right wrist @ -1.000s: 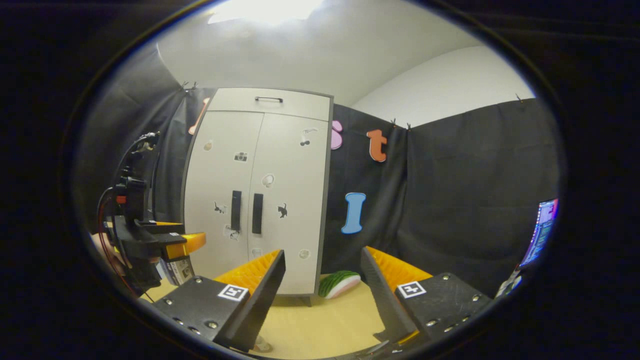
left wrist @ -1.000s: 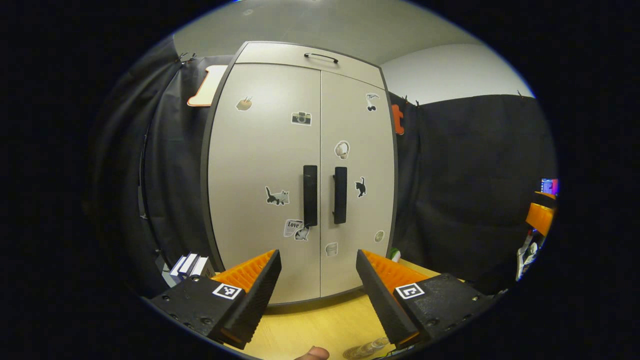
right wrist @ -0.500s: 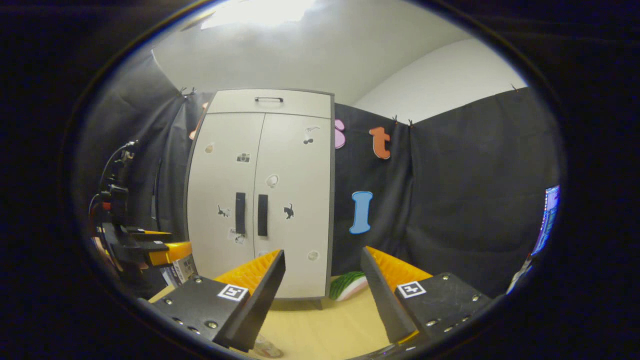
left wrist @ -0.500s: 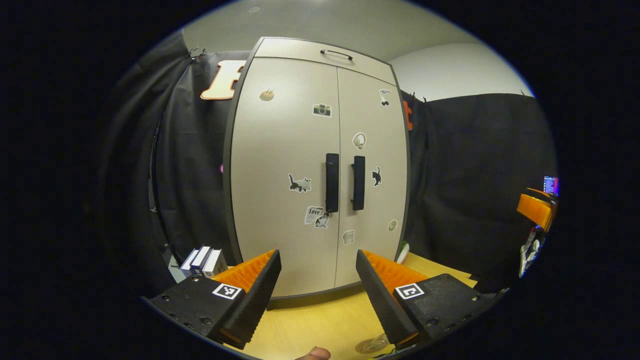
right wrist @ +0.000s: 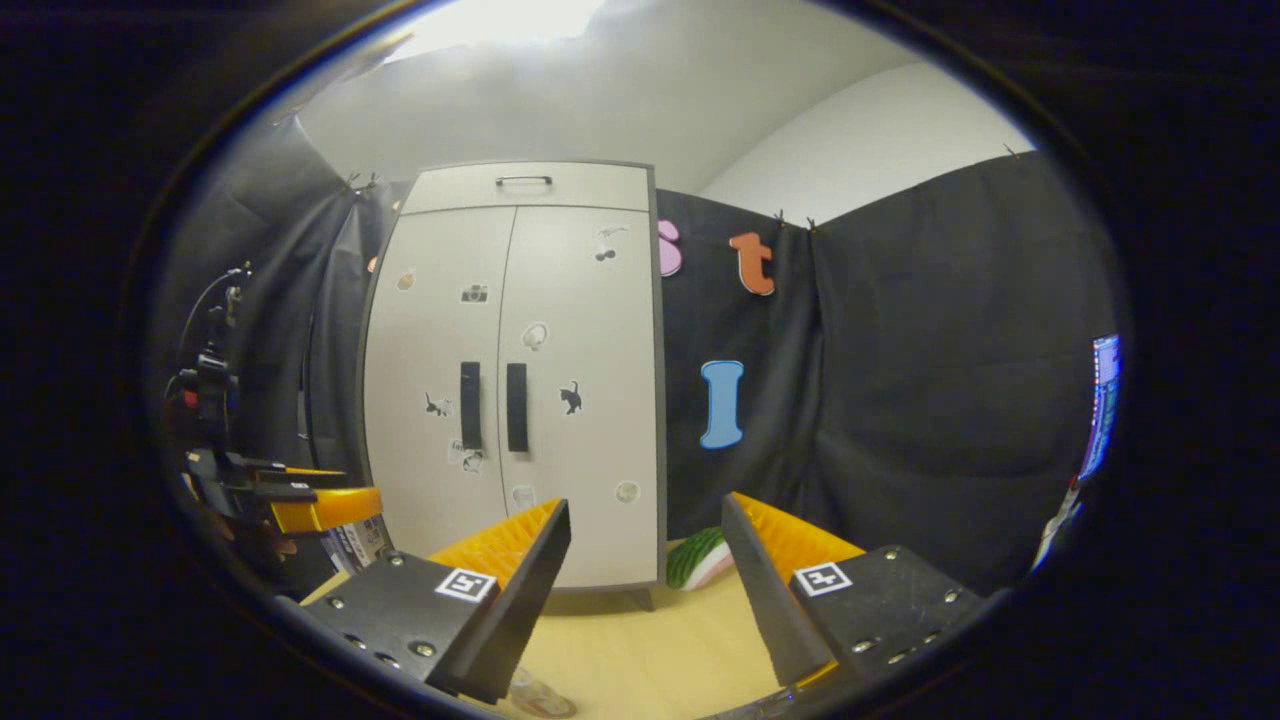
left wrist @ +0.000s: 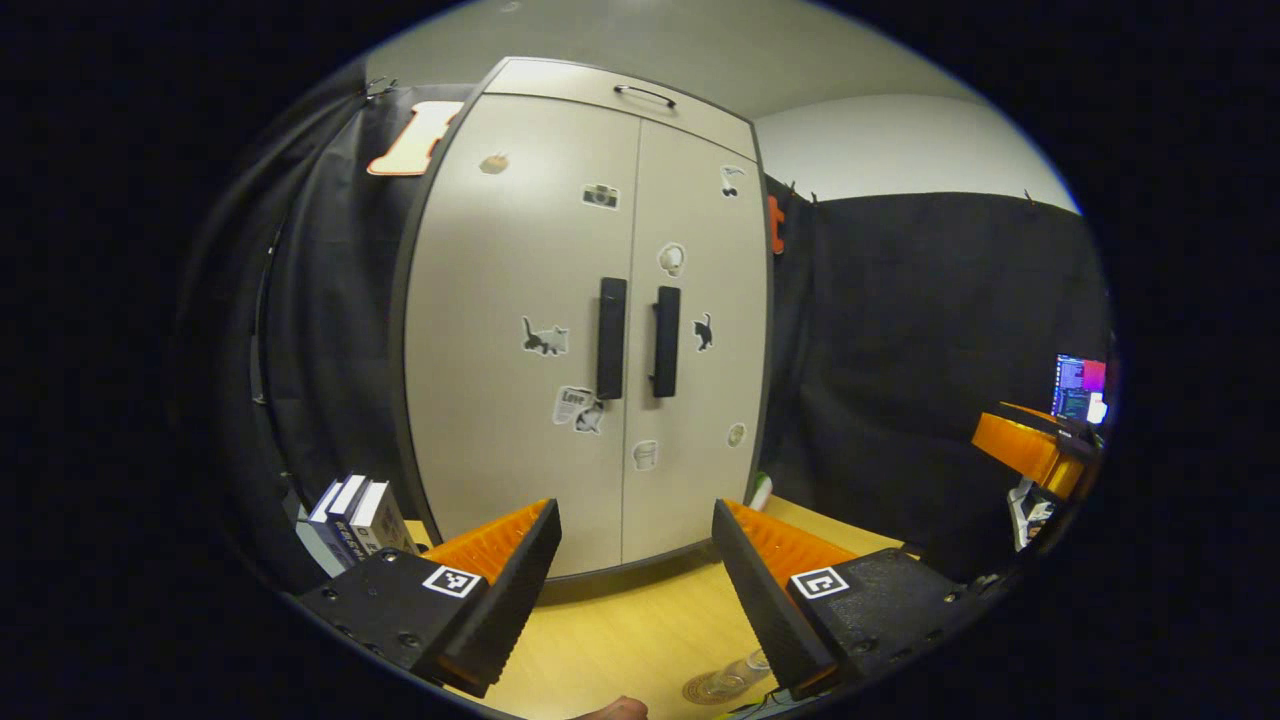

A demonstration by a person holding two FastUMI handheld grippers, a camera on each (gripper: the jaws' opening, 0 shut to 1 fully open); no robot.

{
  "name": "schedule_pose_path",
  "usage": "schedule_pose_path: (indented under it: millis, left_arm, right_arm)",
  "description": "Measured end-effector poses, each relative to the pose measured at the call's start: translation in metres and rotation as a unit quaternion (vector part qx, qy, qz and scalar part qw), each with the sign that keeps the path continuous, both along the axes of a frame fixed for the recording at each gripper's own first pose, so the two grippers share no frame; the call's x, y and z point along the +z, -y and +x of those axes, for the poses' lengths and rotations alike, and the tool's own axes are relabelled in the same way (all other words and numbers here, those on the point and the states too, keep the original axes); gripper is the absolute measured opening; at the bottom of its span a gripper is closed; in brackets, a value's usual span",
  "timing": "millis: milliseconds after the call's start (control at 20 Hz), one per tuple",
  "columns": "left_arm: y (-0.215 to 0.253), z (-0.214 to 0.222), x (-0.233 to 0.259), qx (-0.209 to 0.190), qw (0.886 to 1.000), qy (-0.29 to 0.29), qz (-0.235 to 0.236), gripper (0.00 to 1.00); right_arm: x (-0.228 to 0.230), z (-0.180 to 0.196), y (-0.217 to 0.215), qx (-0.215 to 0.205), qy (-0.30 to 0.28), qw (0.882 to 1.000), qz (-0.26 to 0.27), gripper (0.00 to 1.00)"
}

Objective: Grasp the bottle in the cabinet with the left hand and place it on the coaster, then close the right door with the right hand and the left door with the left hand.

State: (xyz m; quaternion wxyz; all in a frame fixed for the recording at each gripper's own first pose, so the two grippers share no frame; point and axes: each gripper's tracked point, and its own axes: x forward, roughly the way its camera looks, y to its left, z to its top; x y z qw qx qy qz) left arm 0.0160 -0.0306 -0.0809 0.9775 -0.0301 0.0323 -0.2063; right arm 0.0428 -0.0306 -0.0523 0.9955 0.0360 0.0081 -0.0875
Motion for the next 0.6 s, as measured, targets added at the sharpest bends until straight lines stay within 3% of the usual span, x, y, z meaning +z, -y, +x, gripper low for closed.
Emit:
schedule_pose_path:
  millis: [100,300,600]
  left_arm:
    - [0.037,-0.003,0.004,-0.033,0.999,0.007,0.002,0.97]
    - [0.124,-0.007,0.018,-0.088,0.995,0.036,-0.011,0.96]
    - [0.239,-0.002,0.036,-0.105,0.992,0.064,-0.008,0.96]
  right_arm:
    - [-0.01,-0.016,0.023,-0.013,-0.009,1.0,0.0,0.93]
    - [-0.023,-0.039,0.081,-0.04,-0.018,0.999,-0.021,0.89]
    - [-0.008,-0.039,0.176,-0.041,0.008,0.999,-0.024,0.93]
